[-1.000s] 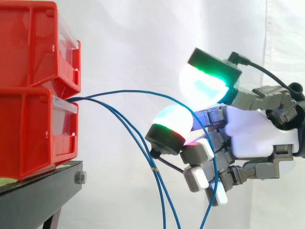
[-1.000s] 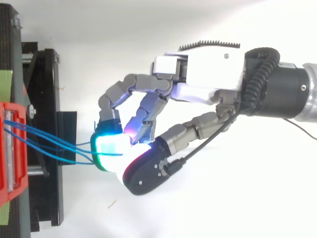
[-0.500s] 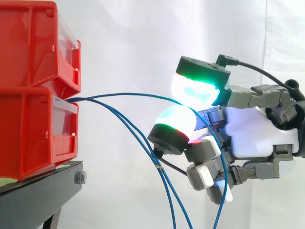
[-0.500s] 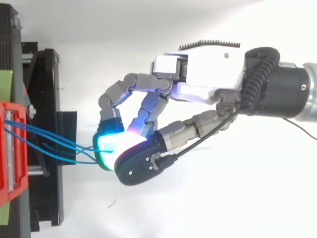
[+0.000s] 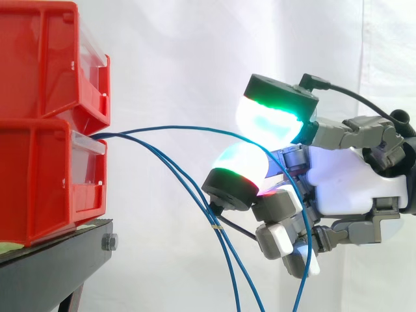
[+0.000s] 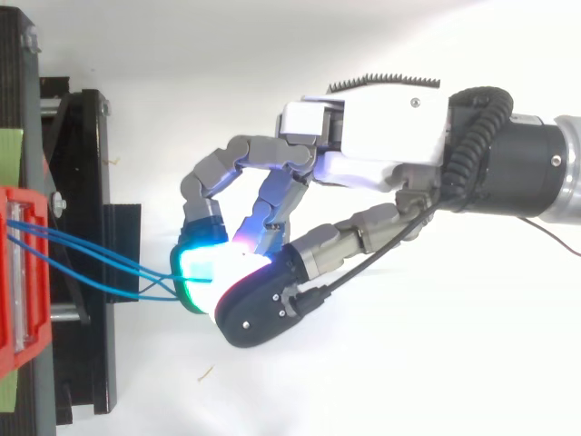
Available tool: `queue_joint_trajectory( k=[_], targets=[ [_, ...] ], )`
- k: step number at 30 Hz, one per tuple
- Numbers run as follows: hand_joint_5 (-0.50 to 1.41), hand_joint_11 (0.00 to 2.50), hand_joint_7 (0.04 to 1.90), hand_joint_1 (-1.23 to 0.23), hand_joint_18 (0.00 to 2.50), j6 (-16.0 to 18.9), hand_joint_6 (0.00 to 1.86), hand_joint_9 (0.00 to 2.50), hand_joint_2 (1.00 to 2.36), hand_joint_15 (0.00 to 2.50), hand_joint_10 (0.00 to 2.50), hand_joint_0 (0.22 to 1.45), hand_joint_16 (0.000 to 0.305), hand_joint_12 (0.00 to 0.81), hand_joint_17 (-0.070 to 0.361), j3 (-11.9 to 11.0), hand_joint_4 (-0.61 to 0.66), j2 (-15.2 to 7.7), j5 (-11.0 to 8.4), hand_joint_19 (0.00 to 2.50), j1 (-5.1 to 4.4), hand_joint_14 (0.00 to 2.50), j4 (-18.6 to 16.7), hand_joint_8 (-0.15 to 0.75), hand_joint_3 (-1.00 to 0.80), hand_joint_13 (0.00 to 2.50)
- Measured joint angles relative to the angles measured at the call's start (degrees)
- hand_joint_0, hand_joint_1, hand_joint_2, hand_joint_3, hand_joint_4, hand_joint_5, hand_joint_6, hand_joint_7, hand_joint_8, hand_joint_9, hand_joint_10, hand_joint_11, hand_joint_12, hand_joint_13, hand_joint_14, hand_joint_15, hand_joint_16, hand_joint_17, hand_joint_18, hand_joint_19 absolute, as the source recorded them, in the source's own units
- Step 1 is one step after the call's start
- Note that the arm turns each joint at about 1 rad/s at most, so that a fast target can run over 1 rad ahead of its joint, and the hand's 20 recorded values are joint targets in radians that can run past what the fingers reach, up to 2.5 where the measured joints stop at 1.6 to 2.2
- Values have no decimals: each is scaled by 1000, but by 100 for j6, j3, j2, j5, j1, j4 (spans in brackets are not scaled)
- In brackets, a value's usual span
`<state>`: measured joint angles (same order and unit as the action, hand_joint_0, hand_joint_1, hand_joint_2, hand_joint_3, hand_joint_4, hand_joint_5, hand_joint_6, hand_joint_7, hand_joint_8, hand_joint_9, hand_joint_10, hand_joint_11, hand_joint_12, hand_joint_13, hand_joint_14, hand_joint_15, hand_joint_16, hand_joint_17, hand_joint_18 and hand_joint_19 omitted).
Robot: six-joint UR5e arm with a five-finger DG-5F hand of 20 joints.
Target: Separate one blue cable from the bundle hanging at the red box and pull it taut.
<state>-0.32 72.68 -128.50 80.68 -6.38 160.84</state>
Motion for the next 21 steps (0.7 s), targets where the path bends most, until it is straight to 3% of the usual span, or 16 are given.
queue_joint_trajectory(
  k=[2, 10, 13, 17, 21],
  targets=[
    [-177, 959, 1050, -596, 1055, -2, 829, 1116, 1000, 594, 20, 571, 48, 390, 107, 0, 141, 0, 0, 659, 1, 18, 0, 349, -500, 1040],
    [-131, 926, 1180, -510, 1050, -4, 721, 1126, 1000, 600, 20, 594, 47, 386, 106, 1, 122, 0, -29, 674, -1, 19, 0, 352, -500, 1039],
    [-131, 915, 1189, -564, 1050, -8, 733, 1127, 1002, 589, 21, 625, 47, 388, 105, 1, 100, -4, -40, 684, -3, 20, 0, 350, -465, 1043],
    [-149, 930, 1311, -671, 1056, -11, 776, 1098, 1014, 594, 22, 607, 48, 391, 107, 1, 69, -2, -61, 675, -14, 20, 0, 348, -288, 1028],
    [-174, 932, 1266, -744, 1078, -11, 851, 1098, 1017, 587, 20, 611, 50, 403, 113, 1, 53, -2, -75, 647, -23, 19, 0, 363, -165, 1033]
  ],
)
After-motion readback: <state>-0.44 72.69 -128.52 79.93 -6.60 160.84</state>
